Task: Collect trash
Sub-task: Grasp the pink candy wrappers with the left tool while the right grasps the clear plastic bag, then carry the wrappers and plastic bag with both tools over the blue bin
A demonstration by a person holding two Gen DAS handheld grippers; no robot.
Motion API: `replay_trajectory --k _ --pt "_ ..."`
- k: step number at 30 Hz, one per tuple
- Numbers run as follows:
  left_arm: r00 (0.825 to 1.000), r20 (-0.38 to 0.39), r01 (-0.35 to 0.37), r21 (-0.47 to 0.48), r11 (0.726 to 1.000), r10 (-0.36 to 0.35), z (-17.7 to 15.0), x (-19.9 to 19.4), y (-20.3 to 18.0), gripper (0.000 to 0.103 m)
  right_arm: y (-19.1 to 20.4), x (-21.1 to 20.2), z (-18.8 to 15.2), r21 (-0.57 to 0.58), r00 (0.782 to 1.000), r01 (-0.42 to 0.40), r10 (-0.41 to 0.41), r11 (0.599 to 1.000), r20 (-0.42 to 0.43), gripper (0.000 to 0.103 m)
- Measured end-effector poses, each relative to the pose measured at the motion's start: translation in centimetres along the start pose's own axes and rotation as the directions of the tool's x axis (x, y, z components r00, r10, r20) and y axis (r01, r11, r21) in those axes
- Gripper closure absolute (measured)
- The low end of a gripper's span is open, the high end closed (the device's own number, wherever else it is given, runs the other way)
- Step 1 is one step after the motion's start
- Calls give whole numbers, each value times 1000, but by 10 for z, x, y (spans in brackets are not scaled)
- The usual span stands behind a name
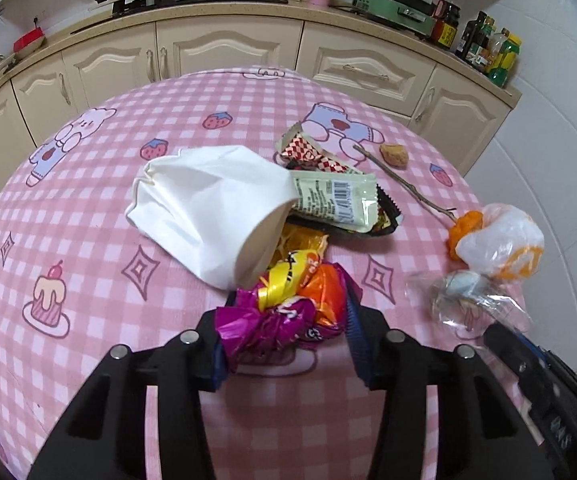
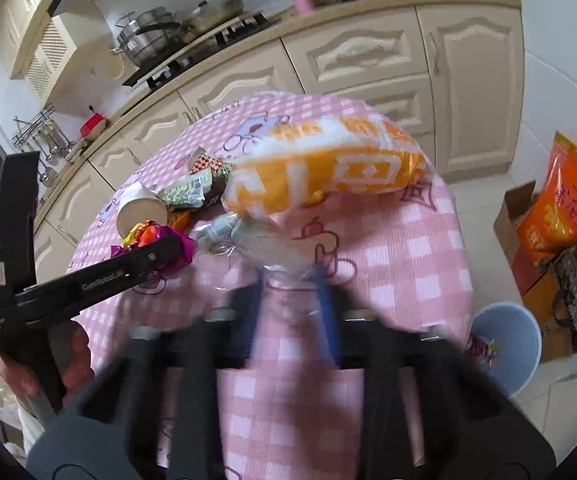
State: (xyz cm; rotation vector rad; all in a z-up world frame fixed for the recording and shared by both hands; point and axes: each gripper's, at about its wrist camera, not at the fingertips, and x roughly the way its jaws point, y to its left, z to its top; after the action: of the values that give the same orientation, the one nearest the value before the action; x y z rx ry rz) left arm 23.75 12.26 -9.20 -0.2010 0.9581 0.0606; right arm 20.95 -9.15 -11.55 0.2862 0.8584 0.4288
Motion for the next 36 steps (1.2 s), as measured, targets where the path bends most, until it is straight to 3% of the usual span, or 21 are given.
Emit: replay_trajectory --k 6,8,9,10,15,18,19,20,22,30,31,36 --pt "1000 7 9 4 1000 -9 -16 -14 4 56 7 -2 -2 -23 1000 18 -19 1000 -14 92" --pt "1000 7 18 9 1000 -18 -21 -18 5 56 10 -5 0 -36 1000 18 -18 999 -7 75" --pt "1000 9 19 13 1000 -19 -24 -20 6 56 12 -8 1 -45 1000 25 -24 999 16 36" --pt "1000 11 16 18 1000 -16 -27 -23 7 56 14 -11 1 -47 999 34 -32 998 43 14" --pt "999 37 20 28 999 -21 -39 -35 12 56 24 3 7 -88 1000 13 -11 996 27 14" --pt "998 62 11 31 999 -13 -45 -42 15 56 28 22 9 -105 997 74 -71 992 30 14" --pt "997 71 9 31 999 -11 -46 -44 16 56 31 24 9 -121 997 74 -73 990 18 23" --pt "997 77 9 31 999 -11 -47 -46 17 56 33 25 9 -132 997 74 -72 989 21 40" --pt "996 84 12 27 1000 -14 -48 -47 20 56 33 25 6 -120 999 36 -35 992 5 58" --pt "993 116 34 32 999 -38 -48 -58 20 56 43 -1 -10 -118 998 48 -43 992 47 66" --pt "991 125 35 36 999 -40 -48 -61 19 56 44 -4 -11 -118 998 47 -41 992 52 76" --pt "987 148 58 50 997 -65 -53 -73 13 56 47 -26 -21 -112 996 40 -32 993 79 76"
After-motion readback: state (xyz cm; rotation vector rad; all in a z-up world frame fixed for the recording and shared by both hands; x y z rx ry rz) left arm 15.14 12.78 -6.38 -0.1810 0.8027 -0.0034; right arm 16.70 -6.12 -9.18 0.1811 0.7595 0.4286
